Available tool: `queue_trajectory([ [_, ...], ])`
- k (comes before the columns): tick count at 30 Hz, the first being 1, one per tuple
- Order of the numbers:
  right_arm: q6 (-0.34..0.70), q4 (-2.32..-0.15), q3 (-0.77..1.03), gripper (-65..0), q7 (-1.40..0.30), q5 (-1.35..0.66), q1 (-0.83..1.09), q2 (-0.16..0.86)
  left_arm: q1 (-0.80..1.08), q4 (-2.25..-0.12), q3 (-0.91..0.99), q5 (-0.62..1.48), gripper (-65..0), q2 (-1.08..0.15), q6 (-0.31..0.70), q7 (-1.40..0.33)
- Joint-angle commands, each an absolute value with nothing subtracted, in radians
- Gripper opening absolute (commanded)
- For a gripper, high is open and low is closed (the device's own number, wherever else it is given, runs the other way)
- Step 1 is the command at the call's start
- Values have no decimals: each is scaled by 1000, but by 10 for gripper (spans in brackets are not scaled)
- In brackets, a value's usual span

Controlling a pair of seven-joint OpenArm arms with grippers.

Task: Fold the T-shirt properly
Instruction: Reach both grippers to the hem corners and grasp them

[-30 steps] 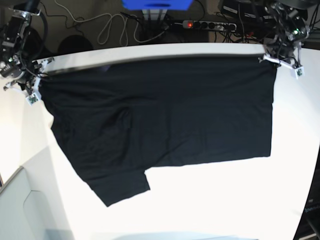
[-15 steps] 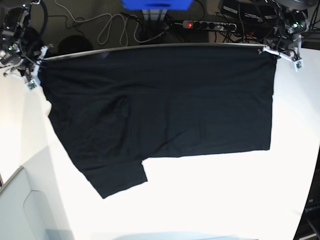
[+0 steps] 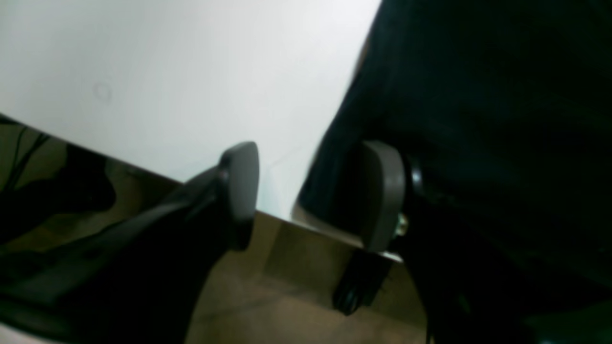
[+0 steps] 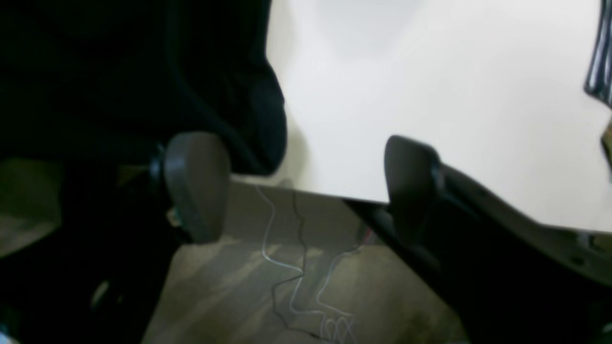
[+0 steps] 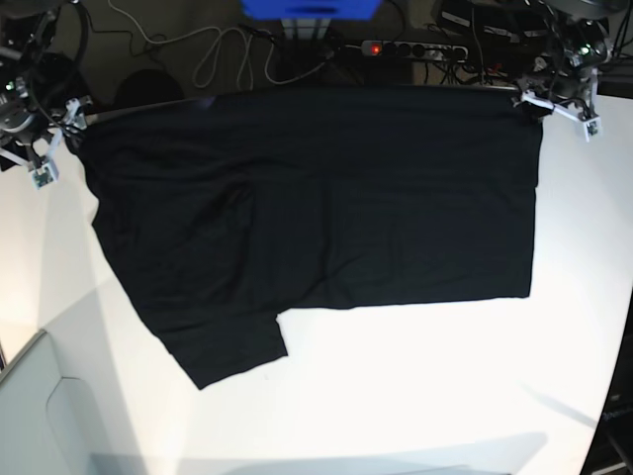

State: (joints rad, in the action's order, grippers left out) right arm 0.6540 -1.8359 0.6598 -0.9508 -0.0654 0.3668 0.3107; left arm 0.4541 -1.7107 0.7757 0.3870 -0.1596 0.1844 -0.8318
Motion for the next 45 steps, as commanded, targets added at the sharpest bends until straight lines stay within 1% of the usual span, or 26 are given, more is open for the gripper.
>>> queue_trajectory([
  [1,664,-1870,671,-155,-941,-70,363,331,456,-1756,800,392,-333,-174,182,-812],
  [5,664,-1916,673,-155,-943,-70,355,332,444,-1848,868,392,-330,-145,183,-820],
  [9,664,-1917,674,-155,-949,-68,334,332,398,-1914,900,392,-329,-147,183,-820],
  [19,664,-1913,633,-155,-946,-71,326,328,288,-1919,900,383,-328,-151,183,-822],
  [22,664,-1908,628,-155,-944,-71,254,294,242,-1917,895,383,-328,-151,183,-822],
  [25,664,-1865,599,-155,-949,-70,140,269,177,-1914,891,383,-328,-153,183,-820],
  [27,662,-1811,556,-155,-951,-68,53,268,127,-1886,875,381,-328,-154,183,-820],
  [30,659,-1669,483,-155,-943,-67,-97,268,50,-1805,809,381,-328,-200,183,-817],
  [33,659,-1488,441,-155,-932,-10,-254,262,-31,-1666,731,381,-328,-246,180,-809],
  [36,659,-1283,409,-155,-826,93,-392,232,-133,-1501,680,381,-328,-295,180,-808],
  [39,659,-1109,387,-154,-700,197,-484,216,-219,-1369,651,381,-328,-332,182,-796],
  [43,656,-934,389,-154,-591,265,-573,200,-268,-1239,549,381,-328,-387,182,-673],
  [45,625,-877,389,-154,-553,265,-598,202,-269,-1187,489,381,-328,-415,179,-605],
])
